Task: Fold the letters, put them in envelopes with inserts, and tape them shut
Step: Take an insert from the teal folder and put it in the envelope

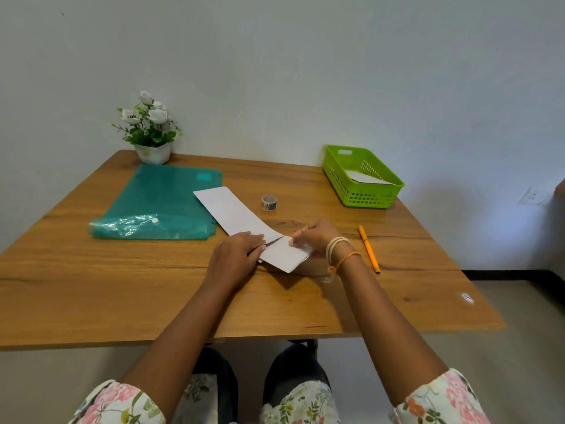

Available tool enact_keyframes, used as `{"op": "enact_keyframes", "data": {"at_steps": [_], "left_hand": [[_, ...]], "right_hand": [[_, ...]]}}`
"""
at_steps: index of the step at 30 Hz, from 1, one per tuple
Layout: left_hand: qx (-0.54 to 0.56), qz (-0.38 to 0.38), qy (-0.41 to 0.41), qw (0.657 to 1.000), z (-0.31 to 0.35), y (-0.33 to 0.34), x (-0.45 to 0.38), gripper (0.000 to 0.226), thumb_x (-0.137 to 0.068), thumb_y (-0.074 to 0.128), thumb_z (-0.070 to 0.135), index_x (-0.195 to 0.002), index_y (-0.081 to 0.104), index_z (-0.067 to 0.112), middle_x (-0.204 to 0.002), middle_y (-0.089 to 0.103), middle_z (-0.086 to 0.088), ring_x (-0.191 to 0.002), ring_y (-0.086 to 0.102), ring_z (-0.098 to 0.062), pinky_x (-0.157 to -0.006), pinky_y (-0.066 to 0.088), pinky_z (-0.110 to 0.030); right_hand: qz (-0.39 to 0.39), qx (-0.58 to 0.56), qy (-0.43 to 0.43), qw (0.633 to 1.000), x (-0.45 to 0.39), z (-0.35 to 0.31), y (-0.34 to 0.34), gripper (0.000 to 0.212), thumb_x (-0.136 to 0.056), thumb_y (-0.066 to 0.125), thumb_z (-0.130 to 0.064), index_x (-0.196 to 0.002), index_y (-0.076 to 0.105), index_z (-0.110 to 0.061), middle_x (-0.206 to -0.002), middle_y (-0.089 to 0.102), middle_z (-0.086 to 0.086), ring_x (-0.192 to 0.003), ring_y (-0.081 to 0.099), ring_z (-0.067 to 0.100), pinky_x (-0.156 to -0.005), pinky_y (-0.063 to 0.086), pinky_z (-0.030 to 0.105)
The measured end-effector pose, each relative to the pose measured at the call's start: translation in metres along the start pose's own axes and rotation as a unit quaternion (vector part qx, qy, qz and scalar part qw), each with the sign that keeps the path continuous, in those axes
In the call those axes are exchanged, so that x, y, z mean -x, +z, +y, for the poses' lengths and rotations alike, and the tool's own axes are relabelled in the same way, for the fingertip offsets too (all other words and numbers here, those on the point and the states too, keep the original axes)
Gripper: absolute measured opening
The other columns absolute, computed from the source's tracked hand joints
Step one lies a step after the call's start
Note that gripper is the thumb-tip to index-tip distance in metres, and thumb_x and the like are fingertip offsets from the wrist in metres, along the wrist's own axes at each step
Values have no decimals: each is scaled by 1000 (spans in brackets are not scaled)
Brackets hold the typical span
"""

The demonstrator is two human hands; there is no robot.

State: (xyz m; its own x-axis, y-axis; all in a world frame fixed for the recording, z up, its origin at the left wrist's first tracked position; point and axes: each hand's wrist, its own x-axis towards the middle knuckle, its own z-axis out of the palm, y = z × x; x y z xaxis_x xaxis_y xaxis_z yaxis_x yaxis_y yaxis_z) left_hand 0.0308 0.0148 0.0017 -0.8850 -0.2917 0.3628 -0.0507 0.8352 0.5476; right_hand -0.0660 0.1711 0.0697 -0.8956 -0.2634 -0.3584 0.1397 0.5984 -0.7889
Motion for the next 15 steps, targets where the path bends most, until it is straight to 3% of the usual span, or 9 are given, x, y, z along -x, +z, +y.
{"op": "enact_keyframes", "data": {"at_steps": [2,5,7,9,11,13,15], "left_hand": [[27,1,8,1000,5,-5,3,28,-91,63,28,-118,68,20,-123,66,1,-118,57,-15,-96,47,-36],[57,4,-7,998,4,-7,3,28,-91,64,27,-117,69,19,-121,67,-1,-113,60,-14,-92,49,-30],[67,13,-22,997,2,-7,2,28,-91,64,26,-116,70,18,-119,68,-2,-112,61,-14,-91,50,-30],[66,23,-35,997,1,-6,1,28,-91,64,26,-116,70,16,-116,69,-3,-110,62,-14,-90,52,-31],[62,29,-43,997,2,-6,0,28,-91,63,26,-116,69,15,-115,70,-3,-108,62,-15,-88,53,-33],[61,32,-47,997,2,-6,-1,28,-92,62,26,-116,69,15,-114,70,-3,-107,62,-16,-85,53,-32],[61,36,-52,996,2,-6,-1,28,-92,62,26,-117,68,15,-115,70,-3,-107,62,-16,-84,53,-31]], "right_hand": [[34,-14,0,999,-9,-1,15,16,-71,80,-8,-65,66,-12,-90,70,10,-87,67,23,-81,58,41],[58,-10,-16,998,-10,1,30,10,-70,80,-12,-77,74,-7,-88,72,10,-87,68,22,-79,59,37],[-2,-69,-37,997,-11,5,30,16,-76,75,-5,-92,72,-3,-91,69,10,-86,66,21,-65,57,28],[-118,-111,-51,985,-9,9,22,29,-79,72,1,-107,65,-5,-101,65,11,-87,63,18,-59,52,21],[-188,-59,-76,977,-10,15,12,40,-71,80,-8,-108,65,-16,-116,63,13,-98,63,21,-73,56,27],[-187,-1,-110,976,-14,21,6,40,-64,84,-15,-99,69,-27,-121,63,19,-111,61,32,-97,50,45],[-174,-33,-131,976,-15,26,4,34,-70,80,-7,-97,70,-26,-117,66,17,-115,60,32,-103,44,50]]}}
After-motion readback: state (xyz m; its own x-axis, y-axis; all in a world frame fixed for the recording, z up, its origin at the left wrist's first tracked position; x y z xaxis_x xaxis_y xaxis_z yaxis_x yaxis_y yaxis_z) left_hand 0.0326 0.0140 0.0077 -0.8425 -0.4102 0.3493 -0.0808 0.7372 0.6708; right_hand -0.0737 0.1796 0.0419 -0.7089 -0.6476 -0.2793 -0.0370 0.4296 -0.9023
